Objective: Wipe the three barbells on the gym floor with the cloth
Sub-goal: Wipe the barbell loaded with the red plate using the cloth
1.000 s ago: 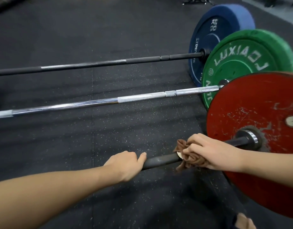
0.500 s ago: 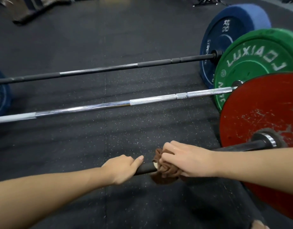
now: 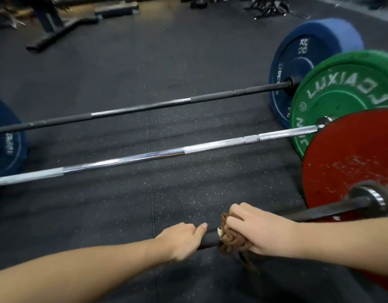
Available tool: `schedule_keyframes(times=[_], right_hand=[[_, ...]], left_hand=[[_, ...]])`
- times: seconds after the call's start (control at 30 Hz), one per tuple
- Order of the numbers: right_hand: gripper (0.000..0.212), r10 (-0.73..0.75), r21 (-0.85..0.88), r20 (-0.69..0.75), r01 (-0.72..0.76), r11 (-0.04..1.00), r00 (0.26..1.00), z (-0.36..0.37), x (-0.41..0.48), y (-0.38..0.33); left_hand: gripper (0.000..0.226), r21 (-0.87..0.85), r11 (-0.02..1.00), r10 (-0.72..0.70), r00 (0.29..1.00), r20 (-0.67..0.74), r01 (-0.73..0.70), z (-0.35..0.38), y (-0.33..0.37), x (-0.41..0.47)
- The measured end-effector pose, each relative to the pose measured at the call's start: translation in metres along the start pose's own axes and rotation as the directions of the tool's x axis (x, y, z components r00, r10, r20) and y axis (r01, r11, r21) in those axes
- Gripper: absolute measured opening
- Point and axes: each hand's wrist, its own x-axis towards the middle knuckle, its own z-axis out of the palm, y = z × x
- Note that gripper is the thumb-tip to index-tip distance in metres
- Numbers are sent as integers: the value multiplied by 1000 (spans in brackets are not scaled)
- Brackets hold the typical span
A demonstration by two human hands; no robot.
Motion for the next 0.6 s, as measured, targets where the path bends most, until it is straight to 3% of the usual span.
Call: schedule_keyframes(times=[0.13,0.23,0.33,0.6], right_hand=[[28,-65,25,36,64,998,997,-7,7,-3],[32,-84,32,117,81,996,990,-19,-15,19],[32,-80,6,104,79,997,991,-19,-18,27],[33,-240,8,75,240,971,968,-4,50,-11]], left_hand=[[49,-57,995,77,997,1,-77,-3,-2,2],[63,-83,992,89,996,-19,-91,-2,-12,3],[68,7,999,42,999,-24,-42,1,-26,-3],[52,199,980,20,996,-81,-4,5,-22,-6]])
